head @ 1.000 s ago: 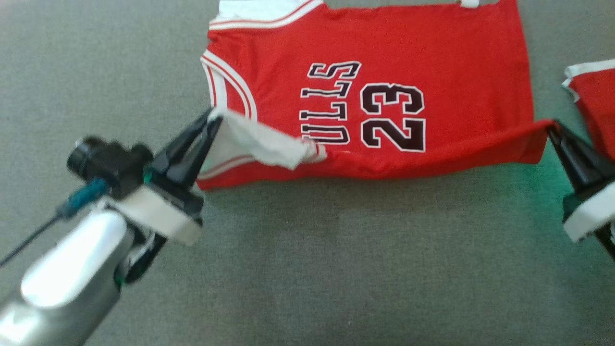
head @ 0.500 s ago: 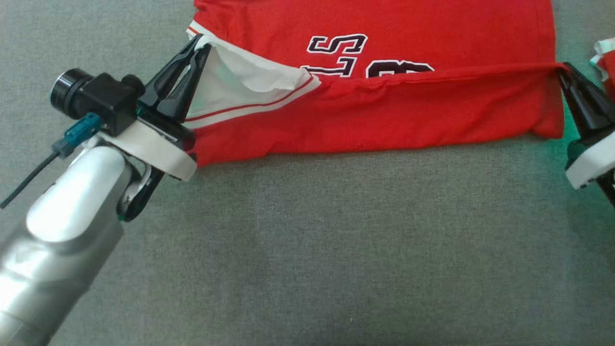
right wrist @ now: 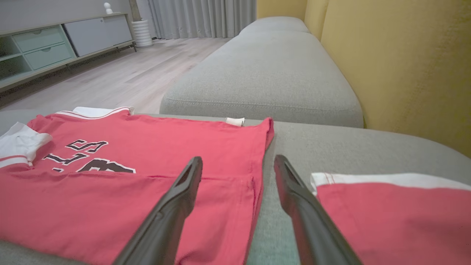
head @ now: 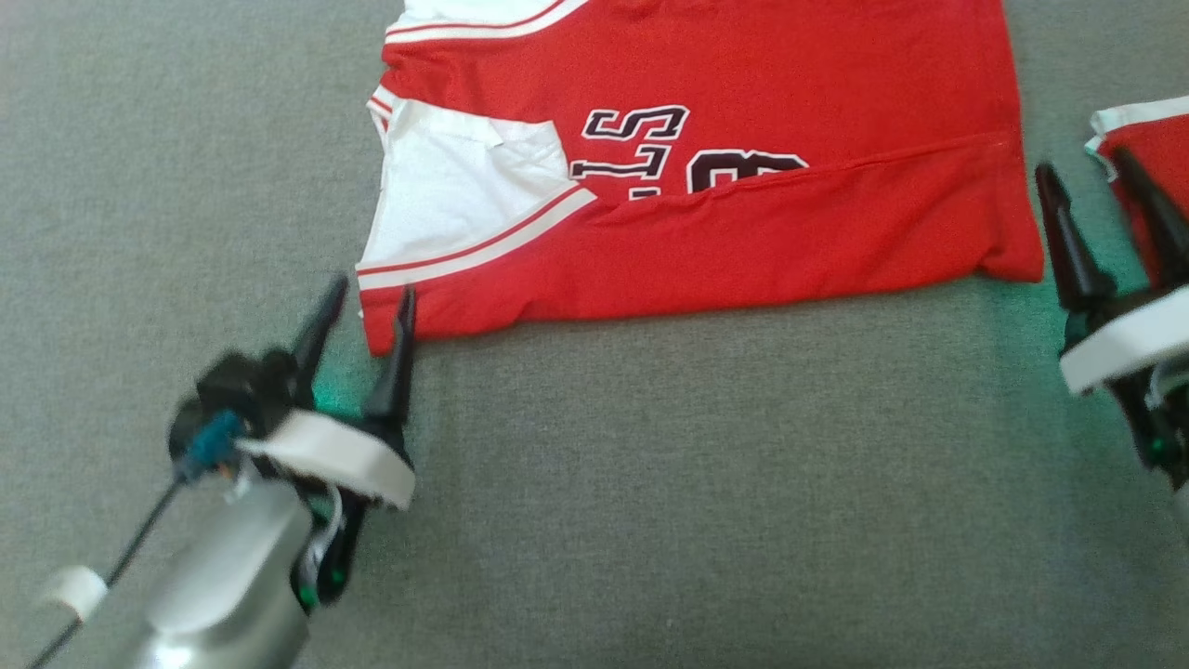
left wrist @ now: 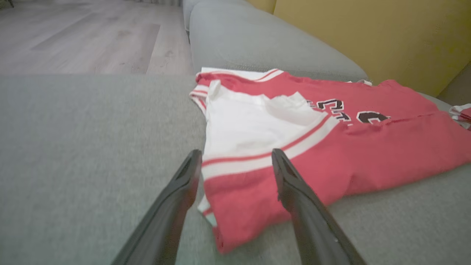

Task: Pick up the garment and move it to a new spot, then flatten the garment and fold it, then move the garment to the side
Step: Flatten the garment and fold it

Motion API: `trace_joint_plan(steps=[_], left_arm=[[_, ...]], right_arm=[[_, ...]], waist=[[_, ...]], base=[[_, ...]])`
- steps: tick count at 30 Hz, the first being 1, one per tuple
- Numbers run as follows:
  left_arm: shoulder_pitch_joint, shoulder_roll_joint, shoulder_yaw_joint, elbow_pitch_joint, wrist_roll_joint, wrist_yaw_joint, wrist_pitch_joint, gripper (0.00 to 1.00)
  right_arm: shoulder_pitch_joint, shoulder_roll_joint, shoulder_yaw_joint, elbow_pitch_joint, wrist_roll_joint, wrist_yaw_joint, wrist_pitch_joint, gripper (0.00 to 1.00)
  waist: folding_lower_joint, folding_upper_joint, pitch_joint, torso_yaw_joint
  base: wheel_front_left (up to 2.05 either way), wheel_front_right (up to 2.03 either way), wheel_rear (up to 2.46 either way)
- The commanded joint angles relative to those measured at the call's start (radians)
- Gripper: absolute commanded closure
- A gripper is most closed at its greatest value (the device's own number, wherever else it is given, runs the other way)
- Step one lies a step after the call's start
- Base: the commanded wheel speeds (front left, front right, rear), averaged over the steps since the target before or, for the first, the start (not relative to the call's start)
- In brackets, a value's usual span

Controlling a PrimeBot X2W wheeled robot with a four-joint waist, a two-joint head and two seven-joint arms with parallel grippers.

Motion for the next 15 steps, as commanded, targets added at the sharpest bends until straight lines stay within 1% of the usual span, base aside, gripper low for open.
trace_joint_plan(steps=[1,5,9,12,15], left_arm=[[-0.021,0.015,0.05,-0.013,-0.01,0.011,-0.01,0.0],[0.03,-0.021,0.071,0.051,-0.056,0.048,0.0,0.0],[0.047,-0.04,0.091,0.096,-0.08,0.086,0.007,0.0],[0.061,-0.052,0.099,0.11,-0.096,0.096,0.007,0.0],[0.072,-0.063,0.092,0.12,-0.105,0.093,0.017,0.0]], right_arm=[[0.026,-0.009,-0.013,-0.032,-0.012,-0.001,-0.011,0.0],[0.056,0.017,-0.042,-0.047,-0.039,-0.001,-0.011,0.0],[0.069,0.03,-0.053,-0.053,-0.052,-0.001,-0.011,0.0],[0.078,0.038,-0.057,-0.051,-0.06,-0.001,-0.011,0.0],[0.086,0.048,-0.063,-0.043,-0.063,-0.001,-0.011,0.0]], waist=[[0.0002,0.0,-0.007,-0.005],[0.0002,0.0,-0.012,-0.016],[0.0002,0.0,-0.014,-0.025],[0.0002,0.0,-0.018,-0.027],[0.0002,0.0,-0.023,-0.023]], base=[[0.0,0.0,0.0],[0.0,0.0,0.0],[0.0,0.0,0.0],[0.0,0.0,0.0],[0.0,0.0,0.0]])
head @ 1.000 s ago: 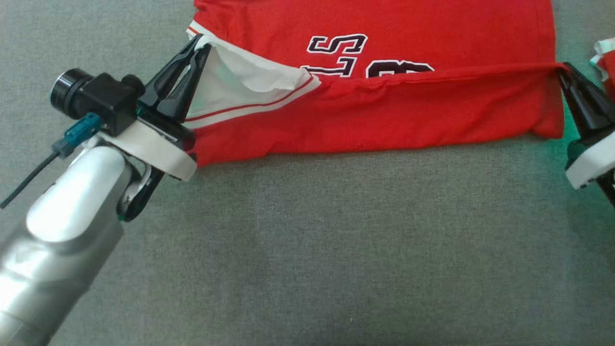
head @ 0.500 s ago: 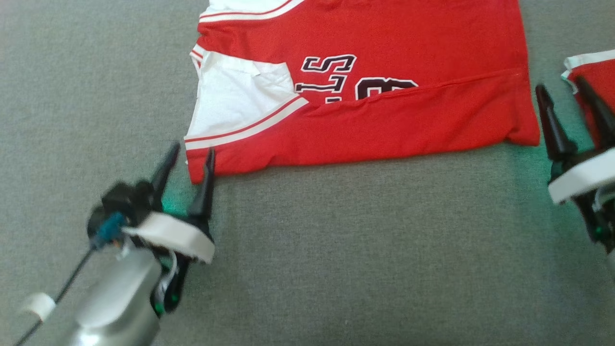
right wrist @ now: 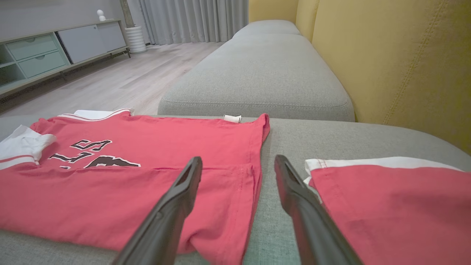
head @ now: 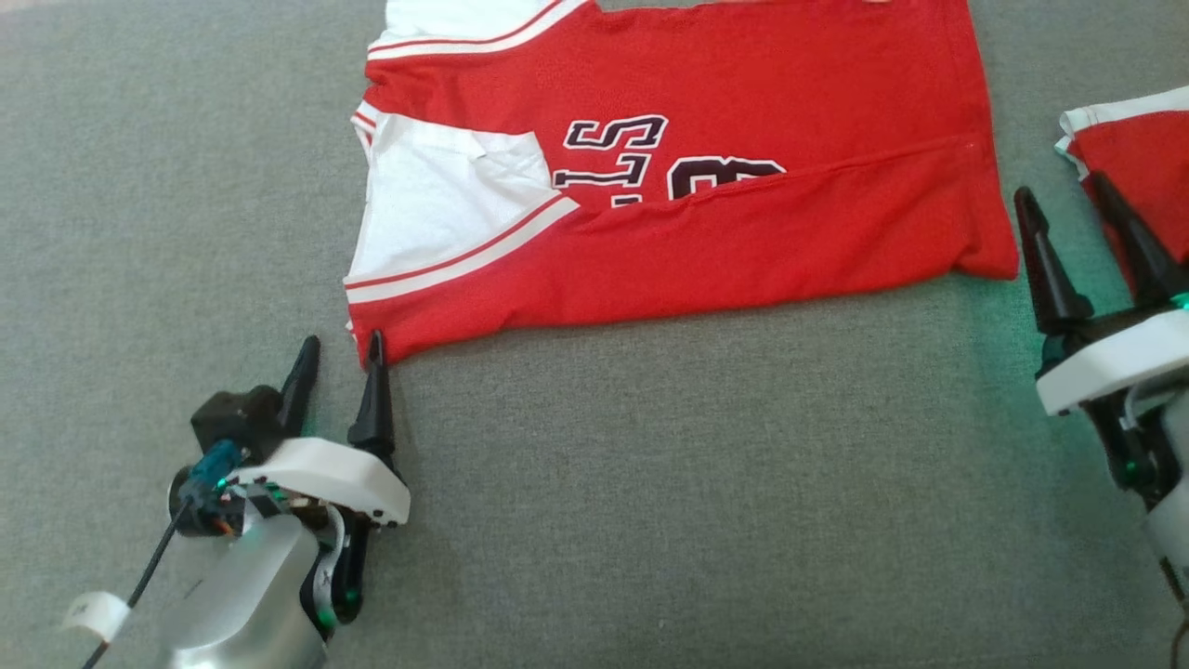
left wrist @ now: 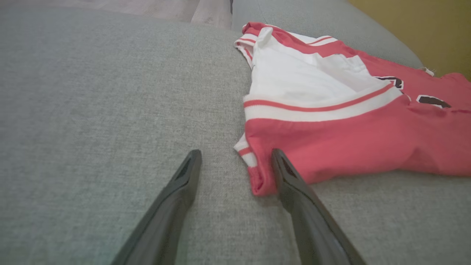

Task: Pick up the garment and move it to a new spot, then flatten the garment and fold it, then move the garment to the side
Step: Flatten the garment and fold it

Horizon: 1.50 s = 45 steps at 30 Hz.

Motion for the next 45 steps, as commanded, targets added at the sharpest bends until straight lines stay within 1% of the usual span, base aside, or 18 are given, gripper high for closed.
trace_joint_plan(steps=[1,3,4,5,6,9,12,13,14,23,24,25,28,31,36,40,45], left_arm=[[0.006,0.015,0.026,-0.003,-0.013,-0.001,0.009,0.0],[0.007,0.008,0.012,0.003,-0.016,-0.012,0.029,0.0],[0.006,0.005,0.006,0.003,-0.015,-0.017,0.032,0.05],[0.005,0.003,0.001,0.003,-0.014,-0.021,0.037,0.55],[0.002,0.003,-0.008,0.002,-0.01,-0.03,0.041,1.0],[-0.006,0.002,-0.027,0.0,0.001,-0.055,0.041,1.0],[-0.014,0.001,-0.032,-0.004,0.02,-0.065,0.018,1.0],[-0.017,0.0,-0.032,-0.006,0.027,-0.067,0.011,1.0],[-0.017,0.0,-0.032,-0.006,0.027,-0.067,0.011,1.0],[-0.032,-0.001,-0.024,-0.049,0.086,-0.064,-0.017,1.0],[-0.033,-0.002,-0.024,-0.053,0.09,-0.064,-0.018,1.0],[-0.032,-0.001,-0.025,-0.058,0.098,-0.064,-0.019,1.0],[-0.023,0.002,-0.023,-0.071,0.108,-0.059,-0.02,1.0],[-0.001,0.013,-0.019,-0.094,0.116,-0.052,-0.021,1.0],[0.069,0.047,-0.01,-0.16,0.119,-0.033,-0.022,1.0],[0.154,0.075,-0.01,-0.229,0.099,-0.018,-0.011,1.0],[0.269,0.107,-0.02,-0.316,0.077,0.017,0.013,1.0]], right_arm=[[0.023,-0.01,0.002,-0.017,-0.009,-0.001,-0.011,0.0],[0.026,-0.006,0.002,-0.013,-0.009,-0.001,-0.011,0.0],[0.027,-0.005,0.002,-0.01,-0.009,-0.001,-0.011,0.0],[0.028,-0.004,0.003,-0.007,-0.009,-0.001,-0.011,0.0],[0.028,-0.005,0.005,-0.003,-0.008,-0.001,-0.011,0.0],[0.024,-0.006,0.016,0.024,-0.008,-0.001,-0.011,0.0],[0.014,-0.001,0.027,0.087,-0.011,-0.001,-0.008,0.0],[0.008,0.003,0.028,0.115,-0.01,-0.001,0.001,0.0],[0.008,0.003,0.028,0.115,-0.01,-0.001,0.001,0.0],[-0.058,0.064,0.029,0.304,-0.008,-0.001,0.089,0.0],[-0.063,0.068,0.034,0.322,-0.008,-0.001,0.106,0.13],[-0.067,0.073,0.042,0.346,-0.006,-0.001,0.128,1.0],[-0.057,0.068,0.051,0.36,0.003,-0.001,0.148,1.0],[-0.029,0.051,0.059,0.349,0.02,-0.001,0.155,1.0],[0.044,0.0,0.08,0.29,0.061,-0.001,0.16,1.0],[0.117,-0.044,0.09,0.237,0.097,-0.001,0.164,1.0],[0.217,-0.082,0.081,0.17,0.115,-0.001,0.165,1.0]], waist=[[0.0001,0.0,-0.002,0.004],[0.0001,0.0,-0.004,0.007],[0.0001,0.0,-0.004,0.009],[0.0001,0.0,-0.004,0.012],[0.0001,0.0,-0.004,0.014],[0.0001,0.0,-0.004,0.02],[0.0001,0.0,-0.007,0.026],[0.0001,0.0,-0.009,0.029],[0.0001,0.0,-0.009,0.029],[0.0001,0.0,-0.021,0.061],[0.0001,0.0,-0.022,0.065],[0.0001,0.0,-0.03,0.072],[0.0001,0.0,-0.048,0.08],[0.0001,0.0,-0.074,0.083],[0.0001,0.0,-0.129,0.085],[0.0001,0.0,-0.171,0.089],[0.0001,0.0,-0.209,0.087]], base=[[0.0,0.0,0.0],[0.0,0.0,0.0],[0.0,0.0,0.0],[0.0,0.0,0.0],[0.0,0.0,0.0],[0.0,0.0,0.0],[0.0,0.0,0.0],[0.0,0.0,0.0],[0.0,0.0,0.0],[0.0,0.0,0.0],[0.0,0.0,0.0],[0.0,0.0,0.0],[0.0,0.0,0.0],[0.0,0.0,0.0],[0.0,0.0,0.0],[0.0,0.0,0.0],[0.0,0.0,0.0]])
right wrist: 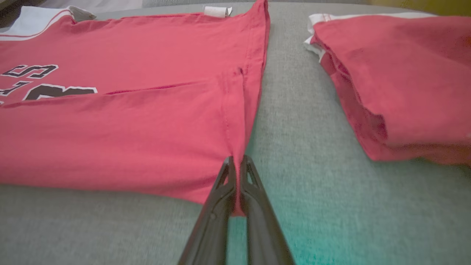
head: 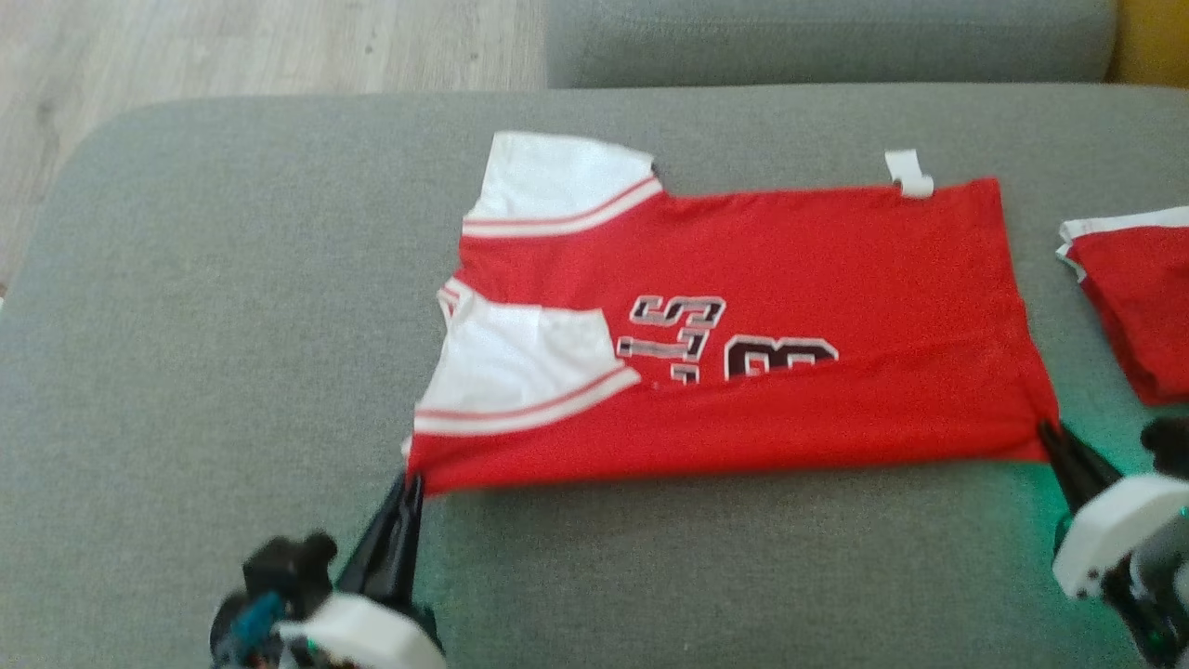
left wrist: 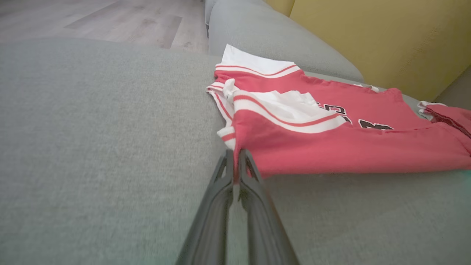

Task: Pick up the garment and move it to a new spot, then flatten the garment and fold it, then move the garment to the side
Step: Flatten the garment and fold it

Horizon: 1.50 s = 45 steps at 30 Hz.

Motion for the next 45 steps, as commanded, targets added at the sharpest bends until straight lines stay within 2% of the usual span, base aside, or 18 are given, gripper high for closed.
trace_joint_plan(steps=[1,11,21,22,23,24,25,29,32,37,41,45], left_arm=[[0.011,0.039,0.035,-0.048,-0.007,0.019,0.003,1.0],[0.179,0.082,0.0,-0.185,-0.02,0.088,0.04,1.0],[0.215,0.085,0.003,-0.2,-0.048,0.105,0.055,1.0],[0.211,0.082,0.005,-0.197,-0.049,0.105,0.054,0.95],[0.206,0.079,0.006,-0.193,-0.051,0.102,0.053,0.66],[0.2,0.075,0.008,-0.189,-0.052,0.1,0.05,0.26],[0.193,0.072,0.008,-0.185,-0.053,0.097,0.049,0.0],[0.149,0.071,0.02,-0.18,-0.045,0.094,0.046,0.0],[0.088,0.094,0.03,-0.194,-0.025,0.093,0.063,0.0],[-0.131,0.148,0.055,-0.227,0.021,0.066,0.158,0.0],[-0.365,0.175,0.064,-0.197,0.037,0.005,0.286,0.0],[-0.565,0.186,0.063,-0.097,0.003,-0.079,0.444,0.0]], right_arm=[[0.037,-0.05,-0.004,-0.032,0.002,-0.001,-0.001,1.0],[0.235,-0.053,-0.11,-0.162,-0.049,-0.001,0.032,1.0],[0.31,-0.009,-0.226,-0.261,-0.116,-0.001,0.081,1.0],[0.314,-0.004,-0.237,-0.265,-0.123,-0.001,0.082,1.0],[0.317,0.001,-0.25,-0.269,-0.132,-0.001,0.081,0.6],[0.319,0.007,-0.267,-0.272,-0.144,-0.001,0.076,0.0],[0.32,0.013,-0.283,-0.278,-0.158,-0.001,0.069,0.0],[0.32,0.033,-0.336,-0.318,-0.211,-0.001,0.034,0.0],[0.315,0.052,-0.37,-0.361,-0.241,-0.001,0.024,0.0],[0.278,0.069,-0.386,-0.432,-0.267,-0.001,0.022,0.0],[0.235,0.08,-0.369,-0.491,-0.279,-0.001,0.03,0.0],[0.188,0.082,-0.344,-0.529,-0.278,-0.001,0.037,0.0]], waist=[[0.0001,0.0,-0.016,-0.003],[0.0001,0.0,-0.045,-0.015],[0.0001,0.0,-0.036,-0.027],[0.0001,0.0,-0.033,-0.026],[0.0001,0.0,-0.03,-0.026],[0.0001,0.0,-0.026,-0.026],[0.0001,0.0,-0.022,-0.026],[0.0001,0.0,-0.002,-0.034],[0.0001,0.0,0.021,-0.046],[0.0001,0.0,0.102,-0.078],[0.0001,0.0,0.184,-0.112],[0.0001,0.0,0.254,-0.159]], base=[[0.0,0.0,0.0],[0.0,0.0,0.0],[0.0,0.0,0.0],[0.0,0.0,0.0],[0.0,0.0,0.0],[0.0,0.0,0.0],[0.0,0.0,0.0],[0.0,0.0,0.0],[0.0,0.0,0.0],[0.0,0.0,0.0],[0.0,0.0,0.0],[0.0,0.0,0.0]])
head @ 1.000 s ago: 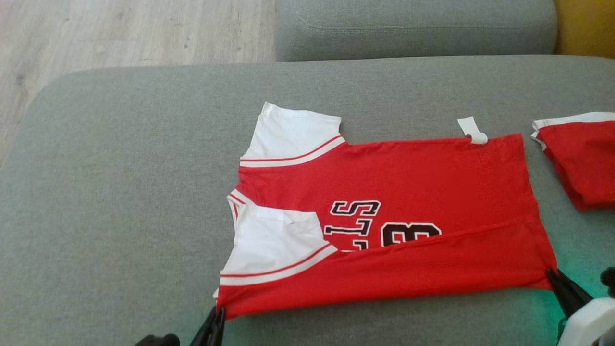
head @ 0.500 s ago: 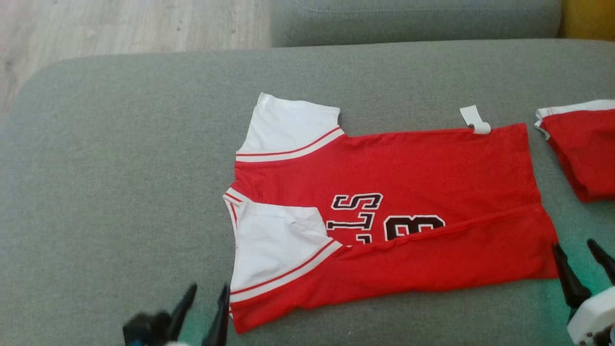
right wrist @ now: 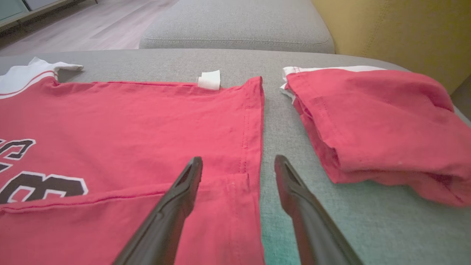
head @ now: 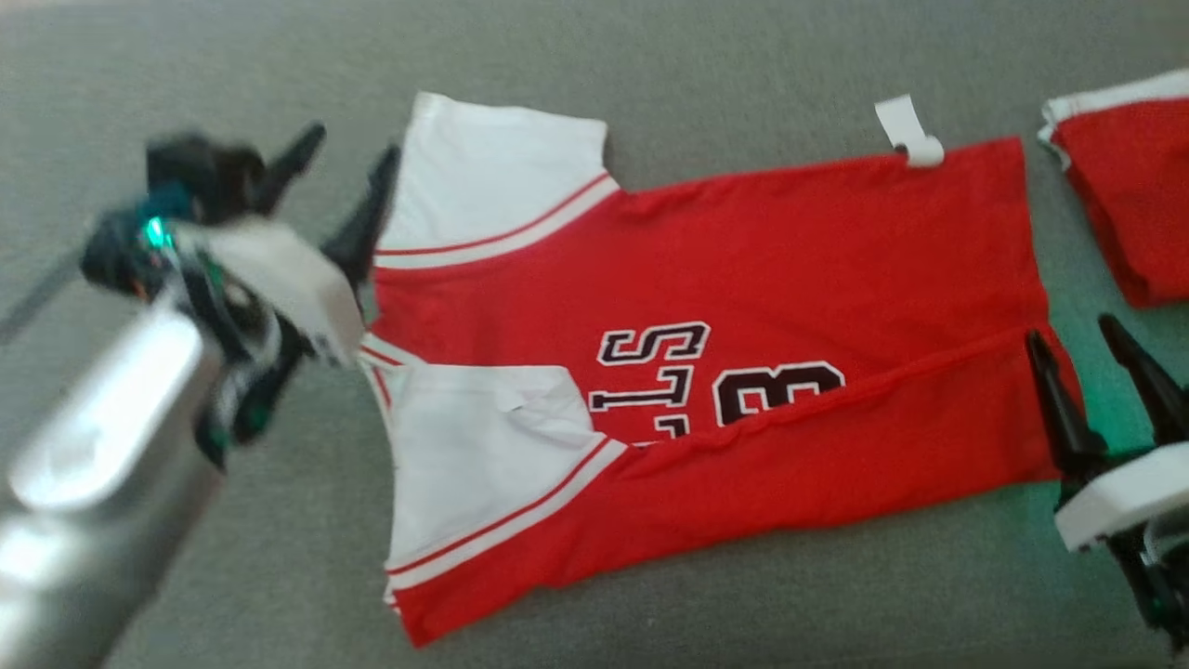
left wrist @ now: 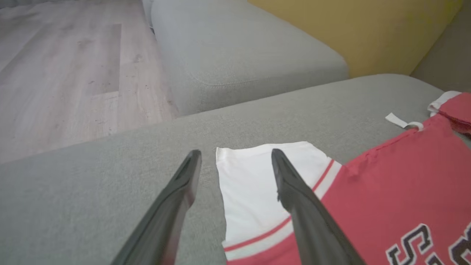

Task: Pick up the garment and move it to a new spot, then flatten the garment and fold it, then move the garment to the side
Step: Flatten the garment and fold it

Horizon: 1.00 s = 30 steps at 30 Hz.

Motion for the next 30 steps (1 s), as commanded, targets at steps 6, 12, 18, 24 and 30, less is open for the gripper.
trace_joint_plan(steps=[6,12,18,24,30], left_arm=[[-0.253,0.076,0.029,0.164,-0.026,-0.085,0.224,0.0],[-0.334,0.088,0.026,0.269,-0.052,-0.121,0.323,0.0],[-0.376,0.1,0.016,0.345,-0.052,-0.136,0.371,0.0],[-0.387,0.096,0.0,0.393,-0.051,-0.146,0.394,0.0],[-0.398,0.09,-0.012,0.422,-0.048,-0.164,0.378,0.9]], right_arm=[[-0.075,-0.03,0.042,-0.009,0.011,-0.001,-0.016,0.0],[-0.102,-0.028,0.06,0.013,0.017,-0.001,-0.033,0.0],[-0.125,-0.02,0.072,0.039,0.02,-0.001,-0.051,0.0],[-0.138,-0.019,0.087,0.058,0.026,-0.001,-0.064,0.0],[-0.145,-0.021,0.088,0.066,0.023,-0.001,-0.067,0.0]], waist=[[-0.0003,0.0,0.131,-0.115],[-0.0003,0.0,0.16,-0.155],[-0.0003,0.0,0.172,-0.19],[-0.0003,0.0,0.176,-0.211],[-0.0003,0.0,0.175,-0.223]], base=[[0.0,0.0,0.0],[0.0,0.0,0.0],[0.0,0.0,0.0],[0.0,0.0,0.0],[0.0,0.0,0.0]])
